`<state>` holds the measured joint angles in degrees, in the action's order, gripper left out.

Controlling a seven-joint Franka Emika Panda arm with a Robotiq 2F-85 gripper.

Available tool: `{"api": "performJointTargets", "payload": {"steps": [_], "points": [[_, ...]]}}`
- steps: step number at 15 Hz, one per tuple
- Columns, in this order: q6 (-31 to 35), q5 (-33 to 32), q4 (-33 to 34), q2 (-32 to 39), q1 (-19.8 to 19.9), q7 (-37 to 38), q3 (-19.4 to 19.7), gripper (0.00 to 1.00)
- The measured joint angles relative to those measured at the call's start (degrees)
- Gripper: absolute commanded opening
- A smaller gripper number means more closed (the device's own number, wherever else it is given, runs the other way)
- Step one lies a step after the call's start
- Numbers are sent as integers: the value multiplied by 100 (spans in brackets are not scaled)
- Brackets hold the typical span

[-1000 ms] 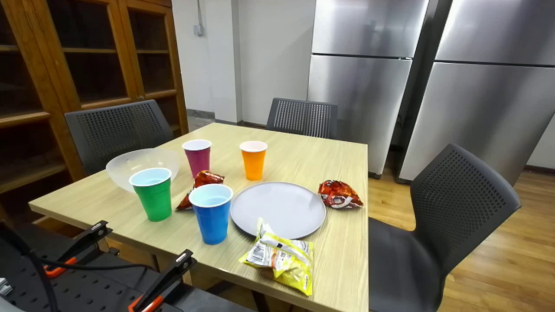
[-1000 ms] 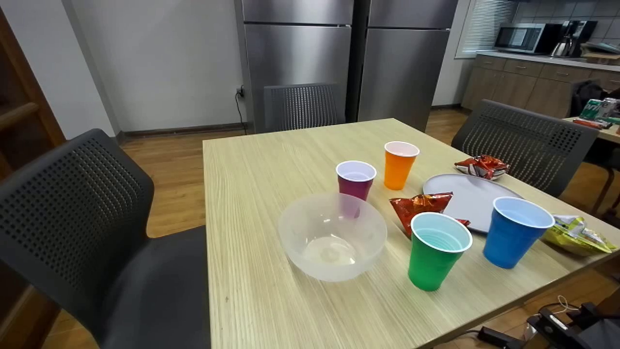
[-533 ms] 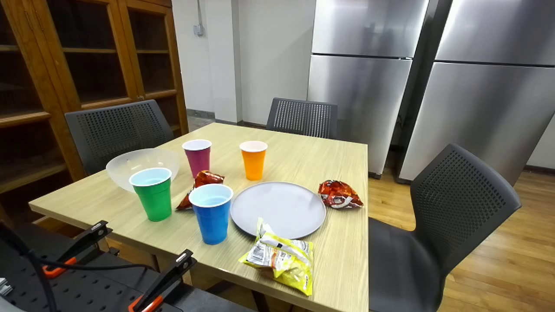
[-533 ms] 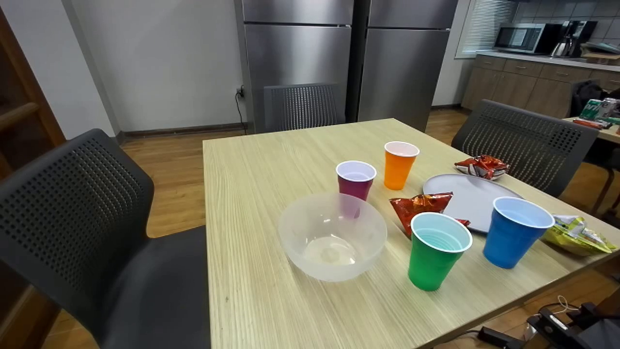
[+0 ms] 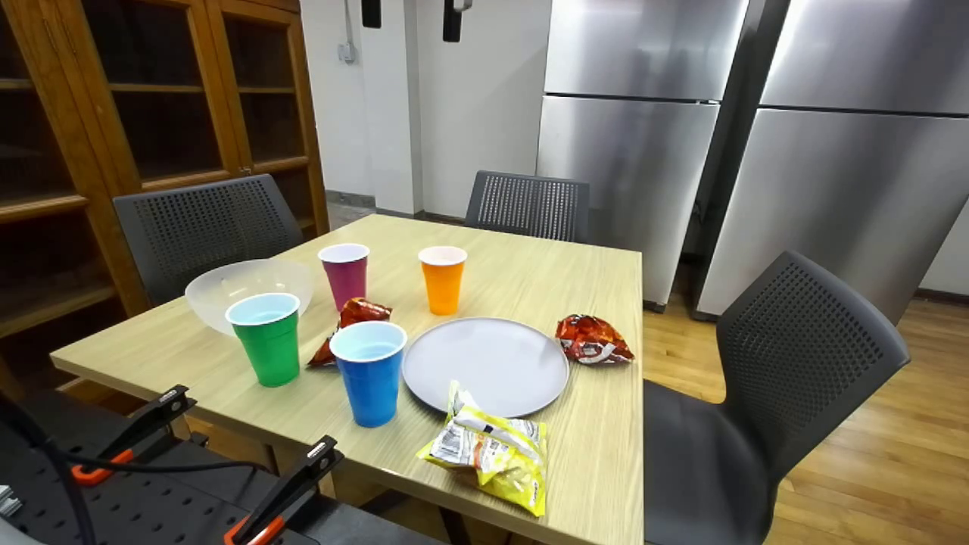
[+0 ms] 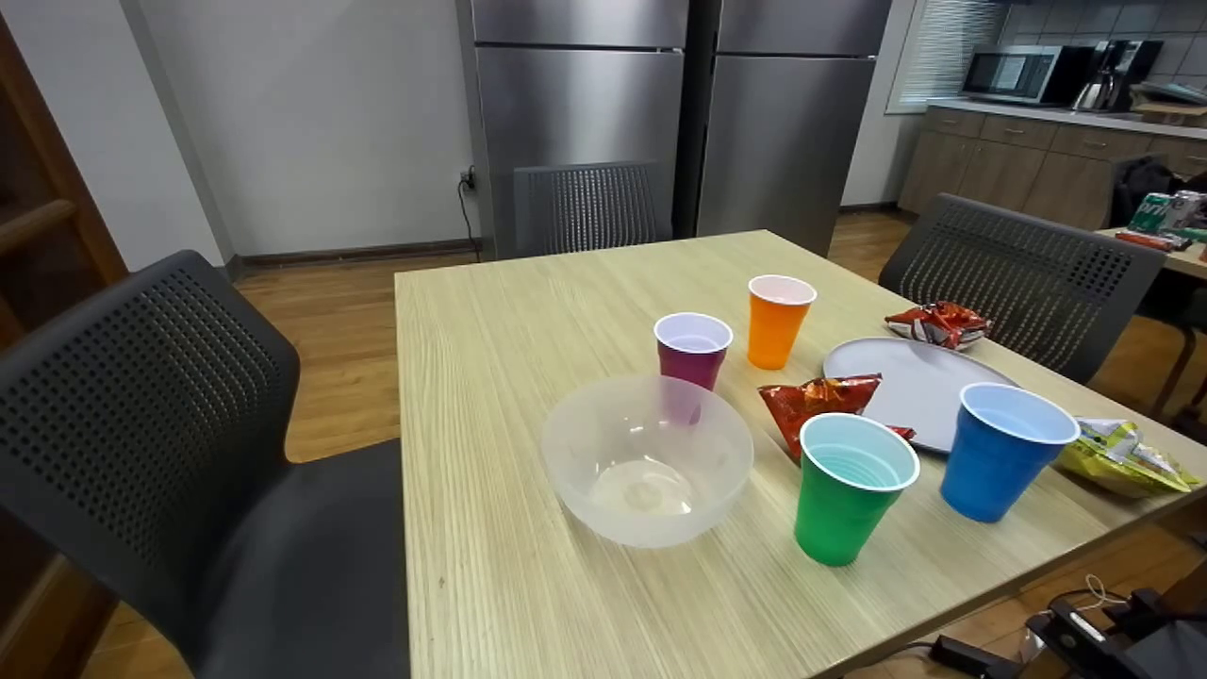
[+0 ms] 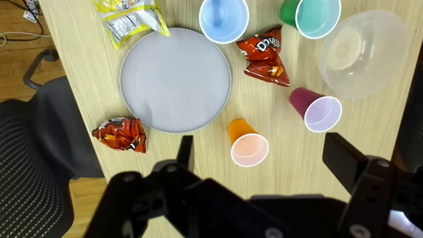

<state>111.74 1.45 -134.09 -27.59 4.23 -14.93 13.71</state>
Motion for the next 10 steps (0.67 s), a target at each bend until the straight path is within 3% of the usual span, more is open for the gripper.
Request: {"api": "performJointTargets", "payload": {"steps": [5, 10], "points": [[776, 136, -11, 622, -12, 149, -153, 100], [967, 122, 17, 927, -12, 290, -277, 100]]}}
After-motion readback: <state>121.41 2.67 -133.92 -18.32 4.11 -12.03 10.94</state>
